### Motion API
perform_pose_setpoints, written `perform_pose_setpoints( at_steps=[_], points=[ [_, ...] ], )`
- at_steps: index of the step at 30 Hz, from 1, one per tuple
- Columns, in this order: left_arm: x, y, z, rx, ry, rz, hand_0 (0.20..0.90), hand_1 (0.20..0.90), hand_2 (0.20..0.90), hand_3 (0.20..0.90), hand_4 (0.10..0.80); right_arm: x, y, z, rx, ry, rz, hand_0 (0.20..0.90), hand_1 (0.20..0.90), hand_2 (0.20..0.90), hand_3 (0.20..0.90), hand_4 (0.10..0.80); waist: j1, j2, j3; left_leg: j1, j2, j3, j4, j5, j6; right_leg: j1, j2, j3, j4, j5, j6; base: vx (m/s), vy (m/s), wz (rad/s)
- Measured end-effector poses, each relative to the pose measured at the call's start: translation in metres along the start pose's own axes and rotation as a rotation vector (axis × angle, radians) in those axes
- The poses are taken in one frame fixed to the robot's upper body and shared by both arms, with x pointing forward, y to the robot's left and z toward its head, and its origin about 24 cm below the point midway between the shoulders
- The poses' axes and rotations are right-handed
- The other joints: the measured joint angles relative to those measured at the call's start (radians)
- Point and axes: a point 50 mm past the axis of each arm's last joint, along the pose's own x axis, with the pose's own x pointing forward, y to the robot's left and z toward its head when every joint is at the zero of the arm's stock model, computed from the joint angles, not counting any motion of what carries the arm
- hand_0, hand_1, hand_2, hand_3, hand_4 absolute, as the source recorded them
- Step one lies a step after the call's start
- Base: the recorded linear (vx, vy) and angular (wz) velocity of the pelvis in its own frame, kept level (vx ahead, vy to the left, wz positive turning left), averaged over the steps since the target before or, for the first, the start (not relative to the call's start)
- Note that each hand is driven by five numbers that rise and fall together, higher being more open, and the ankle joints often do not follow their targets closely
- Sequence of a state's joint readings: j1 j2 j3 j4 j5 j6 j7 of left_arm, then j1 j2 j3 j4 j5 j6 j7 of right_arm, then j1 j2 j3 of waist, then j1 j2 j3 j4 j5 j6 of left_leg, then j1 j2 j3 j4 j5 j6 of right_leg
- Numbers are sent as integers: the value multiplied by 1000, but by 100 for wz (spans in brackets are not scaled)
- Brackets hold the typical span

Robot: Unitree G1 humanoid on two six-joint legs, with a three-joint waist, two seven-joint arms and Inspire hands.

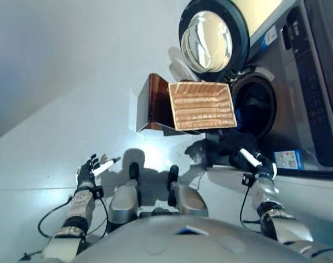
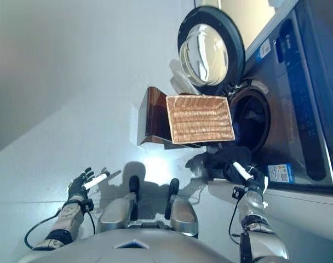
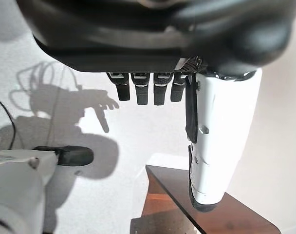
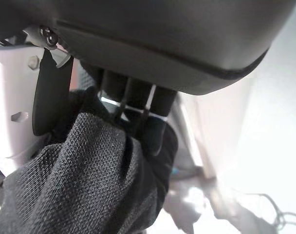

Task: Pick up the clothes and place them into the washing machine

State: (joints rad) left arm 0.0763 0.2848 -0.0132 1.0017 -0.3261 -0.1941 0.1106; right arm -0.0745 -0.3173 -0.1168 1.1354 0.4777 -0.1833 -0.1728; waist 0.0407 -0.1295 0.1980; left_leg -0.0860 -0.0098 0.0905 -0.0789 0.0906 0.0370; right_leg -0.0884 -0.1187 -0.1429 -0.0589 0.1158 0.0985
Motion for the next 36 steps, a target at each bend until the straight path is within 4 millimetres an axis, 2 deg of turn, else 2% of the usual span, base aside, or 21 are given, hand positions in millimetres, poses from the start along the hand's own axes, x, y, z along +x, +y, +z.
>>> perform_pose_setpoints(
  at_steps=[4,13,16,18,24,28,30,36],
  points=[
    [-3,4,-12,25,44,11,900,900,900,900,800,-8,3,-30,-21,100,-3,200,200,200,200,300,-2,-9,-33,15,0,1,0,-1,2,12,-1,1,2,-6,3,17,8,-1],
    [-9,7,-28,69,98,37,900,900,900,900,800,-27,10,-70,-169,188,4,200,200,200,200,300,-7,-11,-63,32,0,14,0,-3,4,26,-3,5,2,-7,2,11,3,-2],
    [-10,8,-33,73,120,49,900,900,900,900,800,-36,22,-84,-205,214,26,200,200,200,200,300,-14,-14,-76,34,0,15,-1,-3,4,27,-3,6,3,-6,2,0,0,0],
    [-12,10,-39,96,148,63,900,900,900,900,800,-42,36,-92,-297,222,100,200,200,200,200,300,-26,-18,-85,44,1,18,-1,-4,6,34,-3,9,3,-7,2,8,0,-6],
    [-14,10,-45,112,176,78,900,900,900,900,800,-54,57,-104,-560,189,248,200,200,200,200,300,-26,-15,-108,61,1,21,-5,-7,10,46,-3,13,3,-8,0,2,4,-1],
    [-16,6,-51,112,197,74,900,900,900,900,800,-53,61,-104,-701,168,288,200,200,200,200,300,-22,-8,-133,62,1,22,-5,-7,11,49,-4,14,4,-7,1,4,18,-1],
    [-16,4,-51,117,200,66,900,900,900,900,800,-52,61,-102,-706,184,279,200,200,200,200,300,-21,-3,-140,63,0,21,-5,-7,10,50,-4,13,5,-7,1,0,0,0],
    [-18,3,-57,119,222,63,900,900,900,900,800,-51,60,-102,-549,224,257,200,200,200,200,300,-20,9,-145,79,1,18,-5,-8,11,66,-4,7,3,-9,-1,9,9,2]
  ],
)
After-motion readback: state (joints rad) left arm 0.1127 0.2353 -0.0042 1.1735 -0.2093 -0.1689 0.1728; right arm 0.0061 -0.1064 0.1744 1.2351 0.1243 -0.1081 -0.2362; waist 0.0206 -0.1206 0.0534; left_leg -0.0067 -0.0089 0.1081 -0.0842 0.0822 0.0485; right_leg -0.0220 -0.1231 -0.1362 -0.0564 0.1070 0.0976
